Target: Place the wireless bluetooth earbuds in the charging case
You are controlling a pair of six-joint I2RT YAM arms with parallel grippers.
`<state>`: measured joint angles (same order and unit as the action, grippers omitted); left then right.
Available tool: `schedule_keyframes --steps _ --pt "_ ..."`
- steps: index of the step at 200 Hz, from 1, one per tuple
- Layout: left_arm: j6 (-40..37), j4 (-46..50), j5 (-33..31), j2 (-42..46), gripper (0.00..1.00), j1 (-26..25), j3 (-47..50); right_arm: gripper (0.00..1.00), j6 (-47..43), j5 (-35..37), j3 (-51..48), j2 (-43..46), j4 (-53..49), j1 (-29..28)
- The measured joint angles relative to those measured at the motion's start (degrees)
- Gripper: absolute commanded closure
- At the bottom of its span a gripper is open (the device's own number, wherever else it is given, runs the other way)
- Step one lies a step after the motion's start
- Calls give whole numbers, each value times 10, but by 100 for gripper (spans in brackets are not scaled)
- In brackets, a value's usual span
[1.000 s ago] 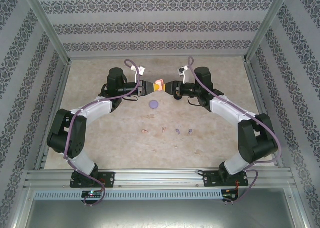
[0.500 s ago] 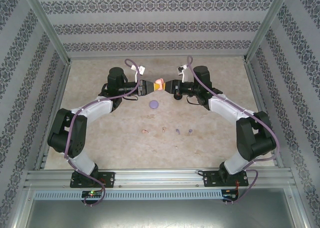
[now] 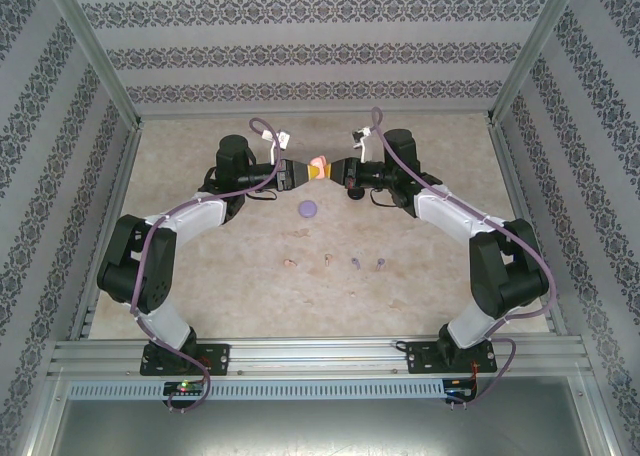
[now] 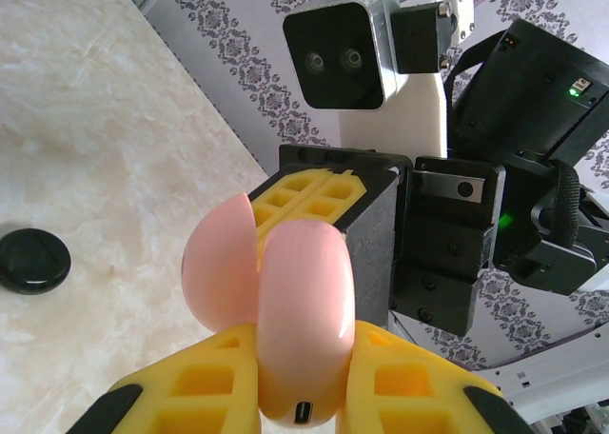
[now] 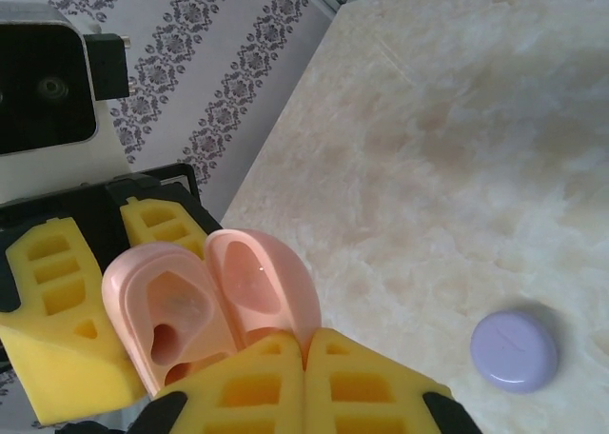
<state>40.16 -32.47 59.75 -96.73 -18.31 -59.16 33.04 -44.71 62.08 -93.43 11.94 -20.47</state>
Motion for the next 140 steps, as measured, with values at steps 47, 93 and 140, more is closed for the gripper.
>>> schedule_keyframes --steps 47,93,140 --pt "-14 12 -17 0 37 -1 0 100 -8 19 14 0 -27 0" --pt "-98 143 -44 7 21 11 -43 100 -66 64 58 0 -121 10" --pt "-240 346 -52 15 17 34 -170 100 -137 81 108 -22 -193 42"
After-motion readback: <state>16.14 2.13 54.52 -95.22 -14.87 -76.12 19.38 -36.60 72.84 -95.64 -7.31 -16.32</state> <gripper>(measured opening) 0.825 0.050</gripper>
